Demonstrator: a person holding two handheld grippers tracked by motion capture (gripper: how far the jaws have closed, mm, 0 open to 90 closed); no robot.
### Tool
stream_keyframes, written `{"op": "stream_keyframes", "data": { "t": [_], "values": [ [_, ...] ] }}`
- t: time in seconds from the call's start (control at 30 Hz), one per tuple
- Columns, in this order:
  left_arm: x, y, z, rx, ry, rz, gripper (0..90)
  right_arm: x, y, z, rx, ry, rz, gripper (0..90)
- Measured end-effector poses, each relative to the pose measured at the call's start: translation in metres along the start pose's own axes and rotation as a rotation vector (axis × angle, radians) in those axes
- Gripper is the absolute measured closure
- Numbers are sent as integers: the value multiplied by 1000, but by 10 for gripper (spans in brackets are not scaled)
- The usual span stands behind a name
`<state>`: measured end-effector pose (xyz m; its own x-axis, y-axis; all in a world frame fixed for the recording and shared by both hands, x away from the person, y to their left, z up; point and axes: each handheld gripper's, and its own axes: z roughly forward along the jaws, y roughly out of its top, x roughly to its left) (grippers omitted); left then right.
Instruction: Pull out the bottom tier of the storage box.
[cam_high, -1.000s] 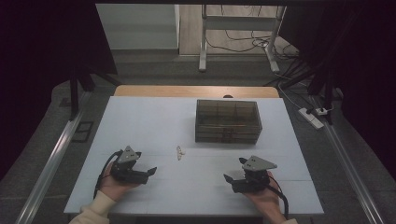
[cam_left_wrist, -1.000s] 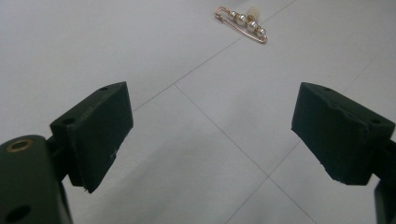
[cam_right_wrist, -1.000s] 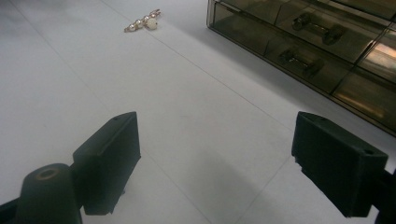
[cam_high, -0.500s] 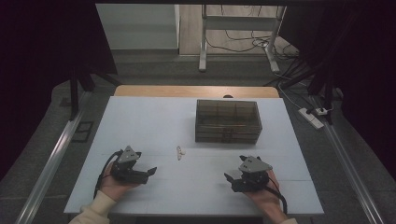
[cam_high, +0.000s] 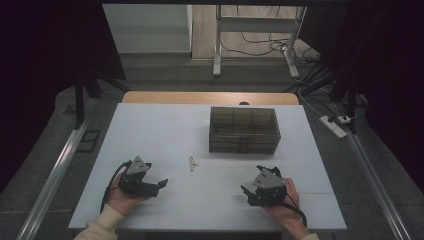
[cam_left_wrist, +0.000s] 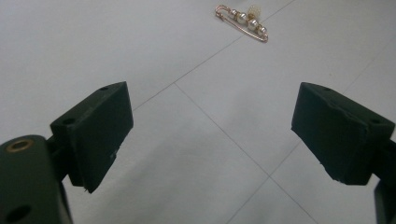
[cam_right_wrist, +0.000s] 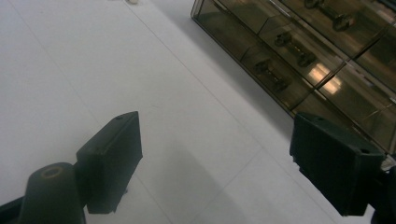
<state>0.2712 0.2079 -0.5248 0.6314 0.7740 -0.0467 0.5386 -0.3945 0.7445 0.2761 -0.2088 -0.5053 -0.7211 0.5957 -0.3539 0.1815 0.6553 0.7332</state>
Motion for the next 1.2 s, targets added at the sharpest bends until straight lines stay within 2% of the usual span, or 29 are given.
{"op": "stream_keyframes", "data": {
  "t": [0.3, 0.93, 1.2],
  "values": [
    [0, 0, 0, 2, -2, 0, 118, 2, 1, 2, 2, -19, -51, 171],
    [0, 0, 1, 4, -4, 4, 118, 3, 2, 3, 6, -40, -89, 172],
    [0, 0, 1, 6, -5, 5, 118, 5, 3, 2, 12, -71, -136, 173]
  ]
}}
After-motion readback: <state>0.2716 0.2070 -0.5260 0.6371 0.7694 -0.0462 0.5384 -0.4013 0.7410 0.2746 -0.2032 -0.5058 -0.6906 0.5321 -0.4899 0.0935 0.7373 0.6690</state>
